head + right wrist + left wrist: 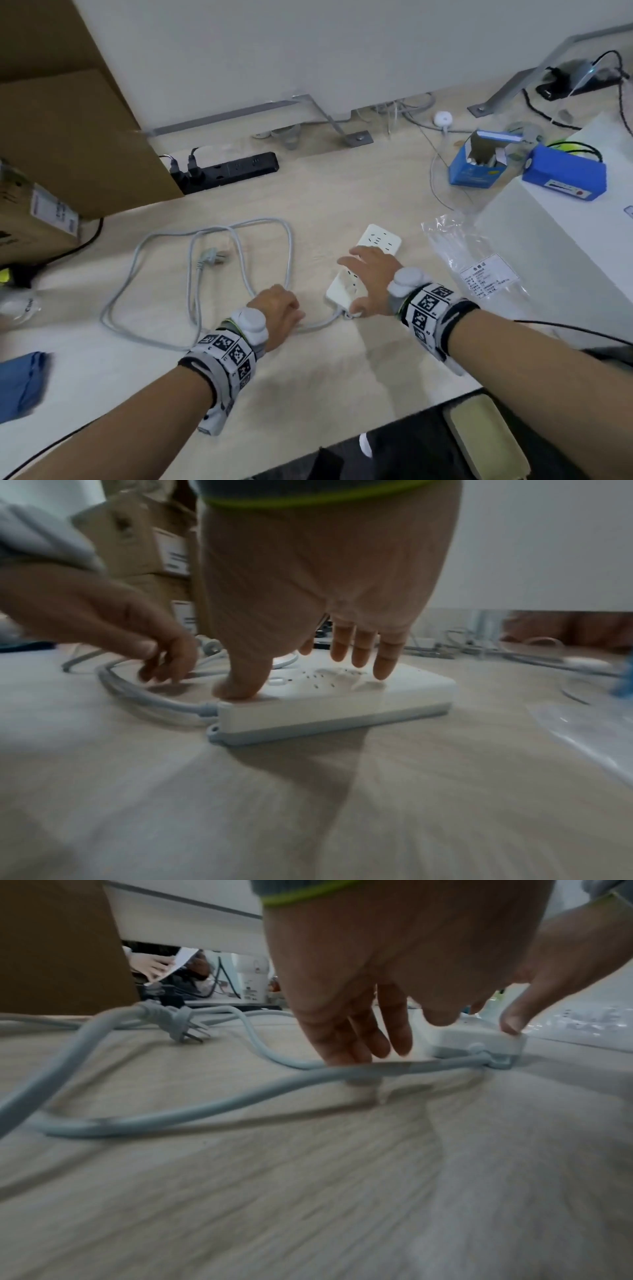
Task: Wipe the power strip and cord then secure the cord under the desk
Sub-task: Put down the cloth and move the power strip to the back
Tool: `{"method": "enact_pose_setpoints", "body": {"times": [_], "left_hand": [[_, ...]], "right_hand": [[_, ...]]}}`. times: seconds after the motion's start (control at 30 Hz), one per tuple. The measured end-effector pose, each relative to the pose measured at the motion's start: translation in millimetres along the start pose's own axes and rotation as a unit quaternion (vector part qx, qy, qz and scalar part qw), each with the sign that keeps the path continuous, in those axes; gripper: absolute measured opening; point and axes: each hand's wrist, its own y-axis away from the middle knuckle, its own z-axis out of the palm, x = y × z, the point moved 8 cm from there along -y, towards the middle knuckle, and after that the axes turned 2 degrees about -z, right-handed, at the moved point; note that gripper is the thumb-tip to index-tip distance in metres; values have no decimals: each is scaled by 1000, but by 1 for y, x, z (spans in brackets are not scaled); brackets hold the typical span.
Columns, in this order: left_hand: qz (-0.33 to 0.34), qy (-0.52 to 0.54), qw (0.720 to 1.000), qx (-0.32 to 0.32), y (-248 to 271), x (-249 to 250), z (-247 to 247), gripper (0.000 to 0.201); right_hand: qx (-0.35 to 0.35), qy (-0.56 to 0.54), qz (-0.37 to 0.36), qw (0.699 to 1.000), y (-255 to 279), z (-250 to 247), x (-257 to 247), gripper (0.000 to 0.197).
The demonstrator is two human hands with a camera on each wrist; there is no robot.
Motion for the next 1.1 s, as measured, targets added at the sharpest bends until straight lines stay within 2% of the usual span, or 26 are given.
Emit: {"method": "enact_pose_setpoints", "body": {"times": [0.07,0.17,0.23,0.3,0.37,0.47,0.53,0.6,0.63,0.7,0.73,0.8,0.9,0.97,1.0,1.1], "left_hand": [[-45,-51,998,10,-8,-4,-5,35],[-178,-105,977,-51,-13,-20,-9,43],[-222,-127,962,-97,-12,-25,-8,37],[-213,-176,954,-116,-9,-25,-11,26],[-196,-171,964,-55,-9,-29,-26,18],[-175,-65,978,91,-4,-46,-73,13],[-164,-9,973,160,3,-65,-106,9],[-168,20,965,202,7,-80,-131,9],[-178,27,961,209,8,-90,-142,10],[-222,115,942,222,3,-112,-158,11],[-225,176,927,242,0,-118,-165,14],[-231,223,907,273,-8,-123,-173,18],[-147,223,925,270,-22,-109,-167,9],[-122,204,936,258,-25,-102,-153,8],[-116,193,942,249,-31,-102,-144,8],[-157,181,955,173,-48,-108,-120,8]], "right_hand": [[-34,39,-59,997,-10,3,3,111],[-85,147,-109,979,-18,13,3,121],[-87,177,-129,972,-19,16,1,108],[-52,166,-140,975,-18,11,-3,84],[-36,158,-98,982,-18,1,-3,75],[-20,106,5,994,-23,-23,5,75],[-26,73,87,993,-26,-40,14,81],[-46,45,173,983,-23,-51,30,87],[-50,37,211,976,-21,-58,33,90],[-43,20,273,961,-14,-65,36,94],[-37,14,298,954,-9,-67,37,95],[-26,3,332,943,0,-65,39,97],[-41,-23,361,931,16,-54,34,97],[-66,-29,373,925,29,-46,27,97],[-78,-27,379,922,35,-41,26,97],[-99,-33,386,916,46,-29,25,100]]}}
